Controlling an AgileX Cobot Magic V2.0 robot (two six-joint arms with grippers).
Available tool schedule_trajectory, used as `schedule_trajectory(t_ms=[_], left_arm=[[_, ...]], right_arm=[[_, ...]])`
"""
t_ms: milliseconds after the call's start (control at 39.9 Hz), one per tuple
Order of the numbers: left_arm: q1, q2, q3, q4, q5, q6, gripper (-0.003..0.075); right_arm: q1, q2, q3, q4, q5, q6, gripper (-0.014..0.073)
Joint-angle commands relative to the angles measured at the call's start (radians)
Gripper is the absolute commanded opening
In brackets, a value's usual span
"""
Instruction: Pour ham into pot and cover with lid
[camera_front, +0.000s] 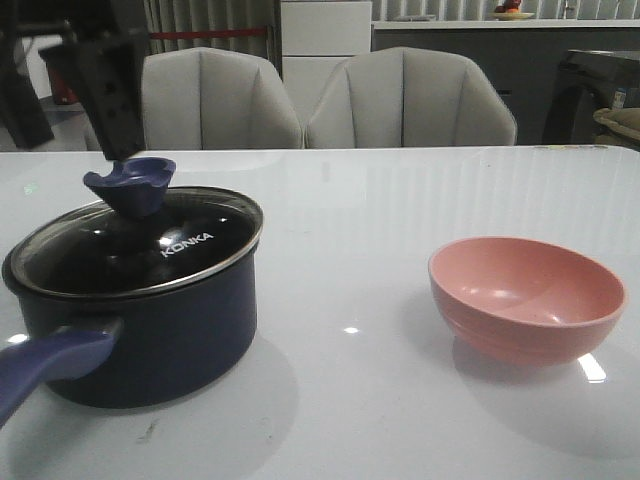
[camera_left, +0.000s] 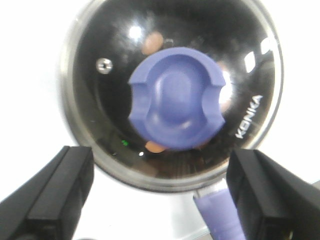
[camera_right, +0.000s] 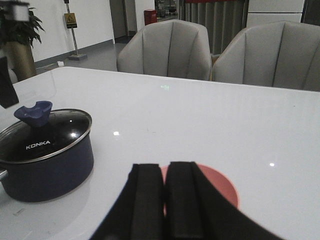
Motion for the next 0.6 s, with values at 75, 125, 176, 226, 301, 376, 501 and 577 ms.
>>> schedule_trajectory(t_ms=[75,125,176,226,301,376,501,577], left_arm=[[-0.005,-0.211,0.013,0.065,0.06,-0.007,0.0558],[-0.005,-0.274,0.035,0.087,0.058,-0.007,0.0547],[-0.005,-0.332,0.063,0.11,0.046,-0.012,0.0529],[-0.005,-0.399,0.091,0.117,0.016,-0.014,0.0508],[-0.005,-0.488,0.14,0.117,-0.041,-0.016,0.0481],[-0.005,-0.583,0.198,0.12,-0.098,-0.029,0.0457],[-0.005,-0.736,0.302,0.122,-0.198,-0.03,0.0414],[-0.005,-0.824,0.367,0.124,-0.268,-0.03,0.0386]], right_arm=[[0.001,0.008,-0.025,0.009,-0.067,-0.01,0.0159],[0.001,0.008,-0.025,0.009,-0.067,-0.01,0.0159],[0.001,0.008,-0.025,0.009,-0.067,-0.01,0.0159],[0.001,0.008,-0.025,0.009,-0.067,-0.01,0.0159],[0.001,0.008,-0.025,0.009,-0.068,-0.01,0.0159],[0.001,0.008,-0.025,0.009,-0.068,-0.01,0.0159],[0.001,0.008,-0.025,0.009,-0.068,-0.01,0.0159],[0.001,0.008,-0.025,0.009,-0.068,-0.01,0.0159]])
